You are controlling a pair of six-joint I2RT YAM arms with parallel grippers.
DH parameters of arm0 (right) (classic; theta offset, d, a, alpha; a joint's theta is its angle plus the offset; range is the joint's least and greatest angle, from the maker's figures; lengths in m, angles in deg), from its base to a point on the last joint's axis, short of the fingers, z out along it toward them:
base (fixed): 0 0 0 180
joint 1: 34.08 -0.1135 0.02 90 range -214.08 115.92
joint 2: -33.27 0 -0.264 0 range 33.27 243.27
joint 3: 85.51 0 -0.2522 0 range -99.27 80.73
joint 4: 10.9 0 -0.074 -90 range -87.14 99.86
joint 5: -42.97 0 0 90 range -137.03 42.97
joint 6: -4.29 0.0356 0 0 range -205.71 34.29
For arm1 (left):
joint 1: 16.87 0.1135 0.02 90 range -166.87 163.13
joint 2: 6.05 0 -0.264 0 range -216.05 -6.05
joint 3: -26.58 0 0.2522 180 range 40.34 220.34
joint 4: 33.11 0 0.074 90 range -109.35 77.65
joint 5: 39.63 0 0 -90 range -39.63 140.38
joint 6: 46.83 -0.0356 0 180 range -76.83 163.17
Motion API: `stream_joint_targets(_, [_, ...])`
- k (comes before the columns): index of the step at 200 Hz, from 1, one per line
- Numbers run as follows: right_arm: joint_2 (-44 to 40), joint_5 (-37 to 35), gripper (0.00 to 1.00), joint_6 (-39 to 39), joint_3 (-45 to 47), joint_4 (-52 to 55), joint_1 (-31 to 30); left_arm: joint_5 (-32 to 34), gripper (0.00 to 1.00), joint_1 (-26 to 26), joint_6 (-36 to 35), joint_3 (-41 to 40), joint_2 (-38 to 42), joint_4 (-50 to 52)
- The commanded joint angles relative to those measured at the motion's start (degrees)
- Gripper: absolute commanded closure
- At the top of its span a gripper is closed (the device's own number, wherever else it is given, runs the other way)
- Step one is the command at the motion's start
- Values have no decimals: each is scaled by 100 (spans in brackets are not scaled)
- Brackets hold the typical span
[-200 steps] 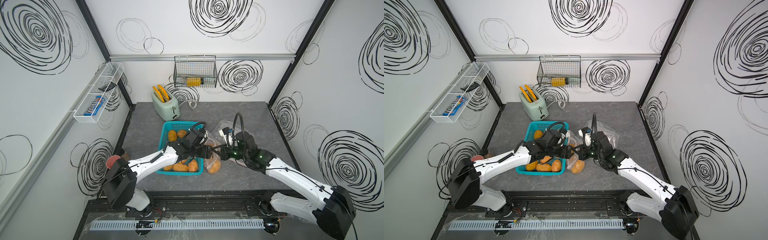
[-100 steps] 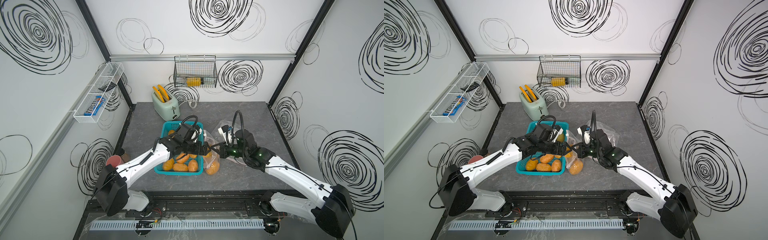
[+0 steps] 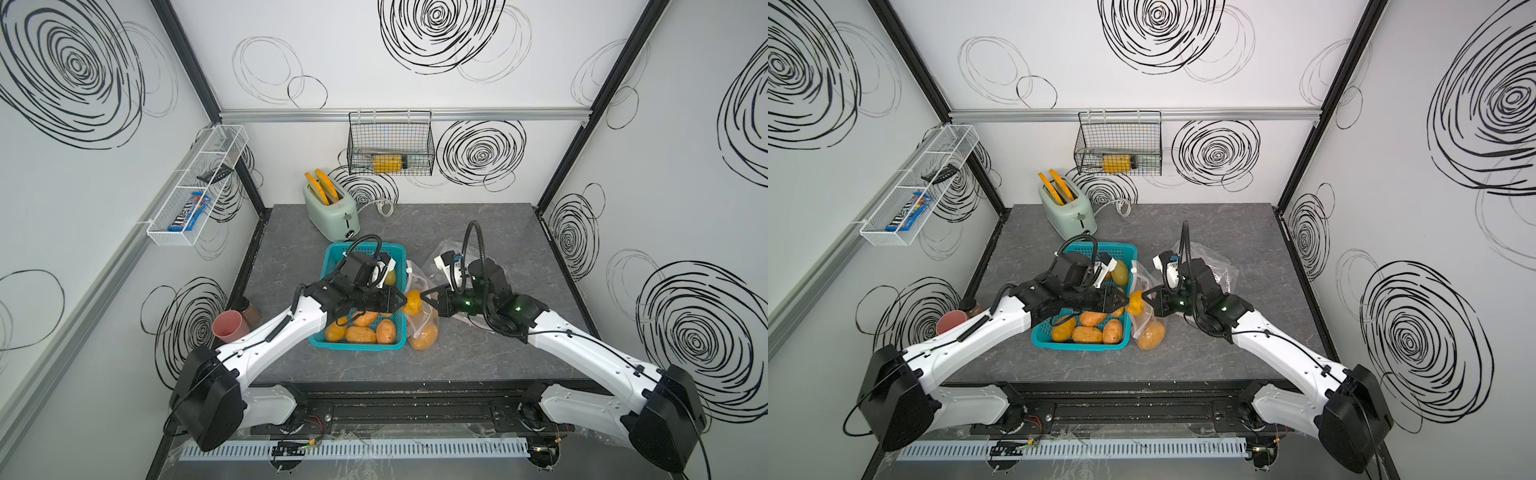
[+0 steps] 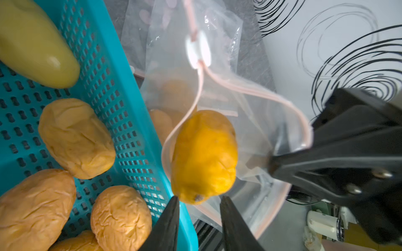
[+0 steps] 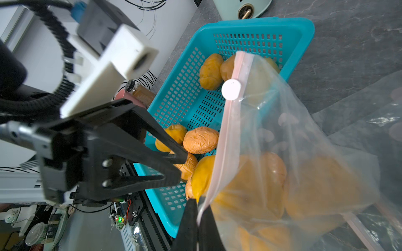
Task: Put the potatoes into a zipper bag and zip it
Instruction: Place the potato into the zipper food storage bag.
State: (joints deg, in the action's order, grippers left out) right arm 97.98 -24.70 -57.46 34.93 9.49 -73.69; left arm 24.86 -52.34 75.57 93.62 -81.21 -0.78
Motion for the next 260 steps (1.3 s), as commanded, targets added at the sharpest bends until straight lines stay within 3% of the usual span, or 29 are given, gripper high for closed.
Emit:
stream_joint_targets(1, [16, 72, 100, 23, -125, -215, -46, -307, 65, 20, 181, -174, -149, -799])
stream_joint_targets(52, [41, 57, 100, 58, -60, -263, -54, -248, 67, -254, 232, -202, -558, -1195])
stream_joint_targets(99, [18, 44, 100, 49, -77, -232, -53, -70, 38, -286, -18, 133, -405, -840])
stream_joint_targets(135, [-61, 19, 100, 15, -184, -121, -47, 165, 37, -144, -147, 363, -130, -352])
stream_joint_targets(166, [-158, 21, 100, -159, -289, -1, -51, 167, 37, 364, -197, 522, 350, 30])
stream_joint_targets(201, [-303, -113, 100, -604, -542, 138, -29, 368, 27, 892, -844, 1346, 479, 832])
stream_joint_targets(234, [-620, -23, 100, -1318, -752, 33, -29, 1083, 23, 1165, -1735, 2331, 197, 1737])
stream_joint_targets(260, [-798, 282, 100, -1987, -1027, 272, -37, 1137, 21, 1347, -2317, 2504, 341, 1726])
